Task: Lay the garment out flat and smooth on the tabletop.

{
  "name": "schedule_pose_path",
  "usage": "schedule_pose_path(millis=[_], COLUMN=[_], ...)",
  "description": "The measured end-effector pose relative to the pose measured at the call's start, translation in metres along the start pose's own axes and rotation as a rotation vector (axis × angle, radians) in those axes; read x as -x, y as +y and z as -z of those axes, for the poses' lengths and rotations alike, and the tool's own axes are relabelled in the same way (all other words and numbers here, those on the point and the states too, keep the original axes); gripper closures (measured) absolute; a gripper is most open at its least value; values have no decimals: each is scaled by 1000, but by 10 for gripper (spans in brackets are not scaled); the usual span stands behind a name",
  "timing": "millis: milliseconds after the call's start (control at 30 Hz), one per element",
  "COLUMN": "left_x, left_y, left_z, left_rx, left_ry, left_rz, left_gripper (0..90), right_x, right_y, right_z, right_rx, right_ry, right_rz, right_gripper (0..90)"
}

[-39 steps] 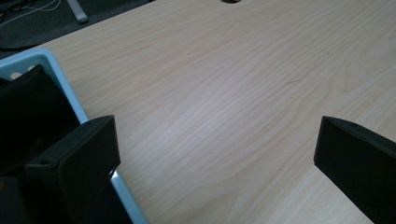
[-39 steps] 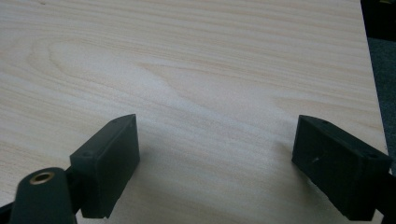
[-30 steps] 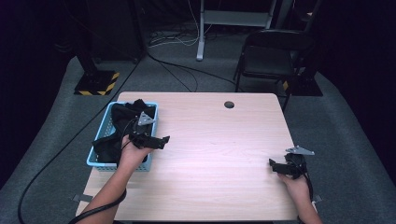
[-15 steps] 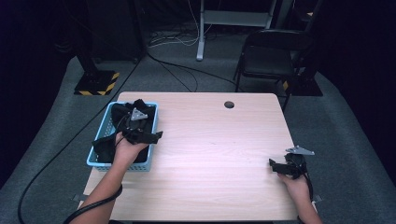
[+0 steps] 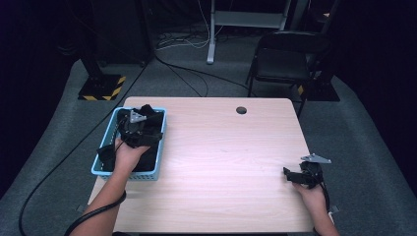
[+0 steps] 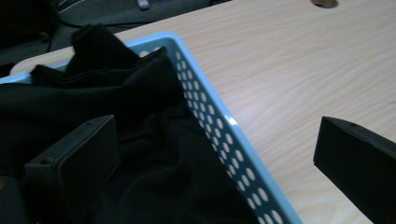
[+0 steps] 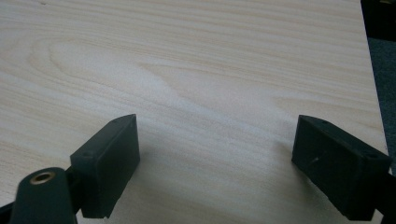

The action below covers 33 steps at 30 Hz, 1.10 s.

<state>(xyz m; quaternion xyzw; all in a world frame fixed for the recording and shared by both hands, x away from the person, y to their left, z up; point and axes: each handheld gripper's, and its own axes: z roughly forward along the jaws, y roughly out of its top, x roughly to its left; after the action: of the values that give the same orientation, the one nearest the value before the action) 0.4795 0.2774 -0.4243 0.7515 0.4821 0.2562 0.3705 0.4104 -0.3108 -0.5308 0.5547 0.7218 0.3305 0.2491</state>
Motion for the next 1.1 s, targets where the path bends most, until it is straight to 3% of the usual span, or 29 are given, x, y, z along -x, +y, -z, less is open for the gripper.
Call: schedule_pose_path(millis=[433,800,1000,1100], left_x=[-18,-26,-35,-38], left_y=[5,16,18,17], left_z=[-6,-26,-38,-44], left_rx=[19,-6,-25,-42], left_ry=[103,190,189,194], left_rz=[76,117,152,147], left_gripper=[0,0,0,0], right_x=[0,0,0,0], right_y=[0,0,0,0], right_z=[0,0,0,0], right_rx=[0,0,0,0], right_ry=[0,2,2,2], right_rz=[0,2,1,1], right_gripper=[136,136,138,138])
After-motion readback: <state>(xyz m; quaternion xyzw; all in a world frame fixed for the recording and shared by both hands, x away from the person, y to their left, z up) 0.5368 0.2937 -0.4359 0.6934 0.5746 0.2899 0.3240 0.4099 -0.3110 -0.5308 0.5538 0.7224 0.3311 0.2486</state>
